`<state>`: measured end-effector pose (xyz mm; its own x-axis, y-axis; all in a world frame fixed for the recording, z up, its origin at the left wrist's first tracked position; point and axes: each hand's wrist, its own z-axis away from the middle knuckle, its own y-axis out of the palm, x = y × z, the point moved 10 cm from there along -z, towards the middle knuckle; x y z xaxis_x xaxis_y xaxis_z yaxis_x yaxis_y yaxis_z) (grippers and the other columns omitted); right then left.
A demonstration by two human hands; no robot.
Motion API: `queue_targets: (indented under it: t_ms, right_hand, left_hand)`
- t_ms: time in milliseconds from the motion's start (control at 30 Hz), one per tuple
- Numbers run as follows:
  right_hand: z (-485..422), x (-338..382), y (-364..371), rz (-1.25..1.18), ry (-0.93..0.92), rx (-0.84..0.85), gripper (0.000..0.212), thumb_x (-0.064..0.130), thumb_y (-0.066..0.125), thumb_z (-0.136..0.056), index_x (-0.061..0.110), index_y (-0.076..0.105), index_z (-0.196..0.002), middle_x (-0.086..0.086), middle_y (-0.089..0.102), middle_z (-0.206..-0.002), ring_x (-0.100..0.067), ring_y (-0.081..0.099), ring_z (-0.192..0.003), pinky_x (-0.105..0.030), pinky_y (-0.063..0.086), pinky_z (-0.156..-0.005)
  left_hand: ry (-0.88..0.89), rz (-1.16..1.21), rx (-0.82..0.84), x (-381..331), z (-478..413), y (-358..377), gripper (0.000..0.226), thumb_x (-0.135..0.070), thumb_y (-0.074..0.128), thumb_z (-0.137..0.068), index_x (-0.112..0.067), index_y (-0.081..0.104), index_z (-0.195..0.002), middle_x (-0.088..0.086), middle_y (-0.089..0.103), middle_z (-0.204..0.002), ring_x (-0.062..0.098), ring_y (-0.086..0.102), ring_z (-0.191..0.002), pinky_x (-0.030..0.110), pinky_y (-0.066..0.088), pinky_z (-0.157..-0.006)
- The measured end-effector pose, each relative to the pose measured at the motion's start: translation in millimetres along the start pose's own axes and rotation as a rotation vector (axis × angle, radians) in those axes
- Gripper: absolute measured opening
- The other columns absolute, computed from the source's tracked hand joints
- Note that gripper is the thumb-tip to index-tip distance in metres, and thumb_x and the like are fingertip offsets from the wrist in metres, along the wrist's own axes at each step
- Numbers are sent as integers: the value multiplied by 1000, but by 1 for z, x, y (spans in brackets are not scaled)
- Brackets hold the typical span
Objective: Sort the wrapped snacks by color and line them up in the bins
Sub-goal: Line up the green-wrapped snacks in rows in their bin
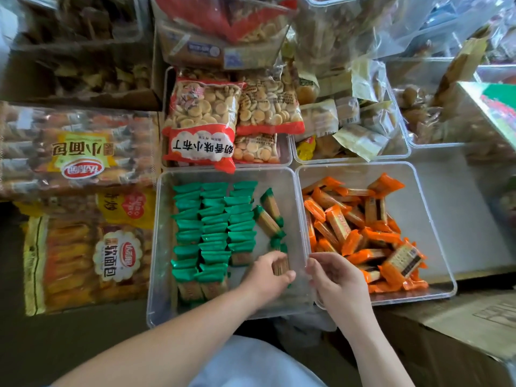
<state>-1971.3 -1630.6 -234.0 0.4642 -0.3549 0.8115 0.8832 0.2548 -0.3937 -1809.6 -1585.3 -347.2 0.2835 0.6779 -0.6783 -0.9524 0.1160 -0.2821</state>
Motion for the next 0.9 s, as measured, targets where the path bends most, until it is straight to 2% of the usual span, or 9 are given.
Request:
queue_targets:
  t_ms: [100, 200, 300, 367, 467, 567, 667, 767, 900]
  right_hand:
    - [0, 1, -2, 11, -6, -3, 8, 22, 72, -96, 28, 77, -98, 9, 77, -88, -14, 73, -83, -24, 59, -65]
    - [-1, 6, 2, 8, -21, 20, 9, 21, 73, -96, 29, 76, -98, 7, 77, -89, -16, 74, -85, -27, 61, -67]
    - [-5, 17, 13, 12, -23, 51, 12, 31, 79, -90, 31, 75, -101, 10, 77, -92, -13, 74, -87, -32, 65, -71]
    - [-8, 30, 23, 24, -12, 86, 34, 41, 85, -82, 32, 72, -112, 12, 76, -101, -7, 73, -92, -28, 65, -72]
    - [-10, 43, 30, 18, 2, 128, 57, 40, 89, -77, 33, 64, -128, 6, 75, -105, -12, 74, -91, -30, 65, -69]
    - [-10, 52, 12, -74, -13, 58, 53, 33, 89, -80, 29, 65, -127, 7, 78, -90, -10, 75, -82, -28, 64, -64]
    - [-6, 53, -8, -86, -19, -42, 53, 38, 87, -79, 32, 64, -126, 13, 75, -89, -3, 72, -85, -22, 60, -59]
    - [-1, 45, -15, -71, -3, -89, 54, 41, 84, -80, 33, 63, -129, 13, 73, -100, -5, 70, -92, -19, 59, -59]
    - [8, 37, -12, -93, 18, -63, 55, 38, 83, -81, 29, 63, -132, 14, 71, -100, 11, 66, -90, -16, 57, -57]
  left_hand:
    - [36, -51, -84, -2, 6, -14, 18, -29, 82, -82, -35, 67, -90, -14, 71, -90, 11, 67, -87, 34, 59, -87]
    - [73, -96, -167, -15, 21, -31, 20, -20, 76, -79, -30, 59, -78, -10, 66, -77, 13, 65, -76, 36, 59, -77]
    - [152, -1, -223, -29, 43, -50, 24, -43, 73, -69, -38, 53, -81, -9, 68, -77, 17, 67, -78, 40, 59, -73]
    - [215, 83, -197, -45, 59, -56, 30, -53, 72, -69, -40, 51, -85, -10, 71, -77, 15, 71, -78, 42, 60, -73]
    - [263, 261, -98, -62, 72, -52, 32, -31, 85, -77, -29, 57, -93, -5, 78, -88, 13, 76, -86, 43, 63, -82]
    - [193, 406, 26, -54, 60, -41, 32, -25, 84, -85, -18, 61, -106, 3, 79, -103, 17, 76, -99, 41, 61, -94]
    - [-43, 110, 55, -15, 30, -25, 48, -56, 68, -84, -28, 59, -121, 0, 68, -124, 17, 66, -112, 39, 53, -100]
    - [-164, -27, 81, 6, 9, -9, 63, -54, 66, -82, -29, 55, -139, -1, 58, -139, 20, 58, -125, 33, 45, -108]
    - [-146, -117, 121, 9, -1, 15, 68, -52, 71, -71, -43, 55, -137, -2, 49, -143, 19, 56, -127, 40, 46, -114]
